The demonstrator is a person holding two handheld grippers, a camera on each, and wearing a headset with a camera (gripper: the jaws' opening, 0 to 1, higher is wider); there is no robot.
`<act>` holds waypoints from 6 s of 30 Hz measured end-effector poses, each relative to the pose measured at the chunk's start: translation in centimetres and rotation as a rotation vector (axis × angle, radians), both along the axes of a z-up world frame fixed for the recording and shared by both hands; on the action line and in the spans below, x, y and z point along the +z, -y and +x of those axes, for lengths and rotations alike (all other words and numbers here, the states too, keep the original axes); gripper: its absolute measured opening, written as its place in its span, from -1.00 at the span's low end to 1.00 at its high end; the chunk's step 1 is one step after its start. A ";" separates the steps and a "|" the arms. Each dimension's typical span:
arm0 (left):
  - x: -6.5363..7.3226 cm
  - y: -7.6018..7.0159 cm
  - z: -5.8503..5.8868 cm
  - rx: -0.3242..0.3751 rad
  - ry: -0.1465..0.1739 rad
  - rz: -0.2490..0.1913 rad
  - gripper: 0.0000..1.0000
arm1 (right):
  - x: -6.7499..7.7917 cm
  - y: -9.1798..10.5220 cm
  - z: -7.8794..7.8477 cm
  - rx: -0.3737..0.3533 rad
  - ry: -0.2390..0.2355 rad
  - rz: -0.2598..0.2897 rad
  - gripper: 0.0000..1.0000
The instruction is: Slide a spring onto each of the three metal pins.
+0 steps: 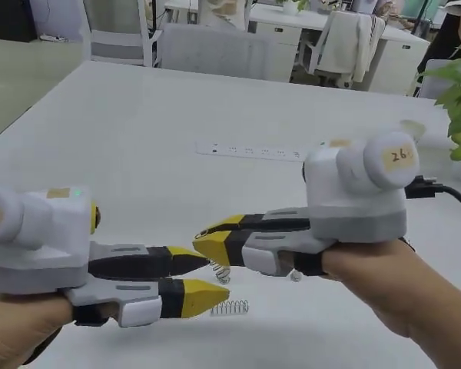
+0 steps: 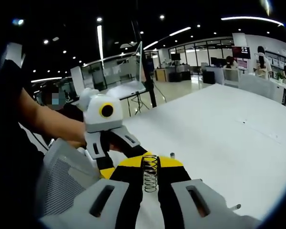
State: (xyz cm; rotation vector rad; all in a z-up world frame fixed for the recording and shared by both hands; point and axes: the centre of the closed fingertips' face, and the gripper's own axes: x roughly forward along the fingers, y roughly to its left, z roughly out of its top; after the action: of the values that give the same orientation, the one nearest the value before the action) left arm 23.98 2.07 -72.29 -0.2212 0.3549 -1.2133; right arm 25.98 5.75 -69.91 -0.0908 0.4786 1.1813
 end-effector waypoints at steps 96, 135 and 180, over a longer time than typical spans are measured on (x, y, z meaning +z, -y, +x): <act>-4.6 1.8 -3.4 -0.225 0.317 0.438 -0.98 | -5.8 2.7 -6.3 0.468 -0.054 -0.667 -0.80; -4.3 0.6 -2.7 -0.150 0.219 0.364 -0.55 | -5.0 3.7 -4.7 0.422 -0.054 -0.701 -0.84; -5.5 -7.9 -0.3 0.192 0.124 0.318 0.11 | -3.3 9.4 -0.3 0.264 -0.046 -0.743 -0.84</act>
State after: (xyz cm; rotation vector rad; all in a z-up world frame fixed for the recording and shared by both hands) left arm 23.69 9.97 -77.77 0.0934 0.4030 -0.9612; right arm 25.69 -3.63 -73.23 -0.7859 0.9501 1.2097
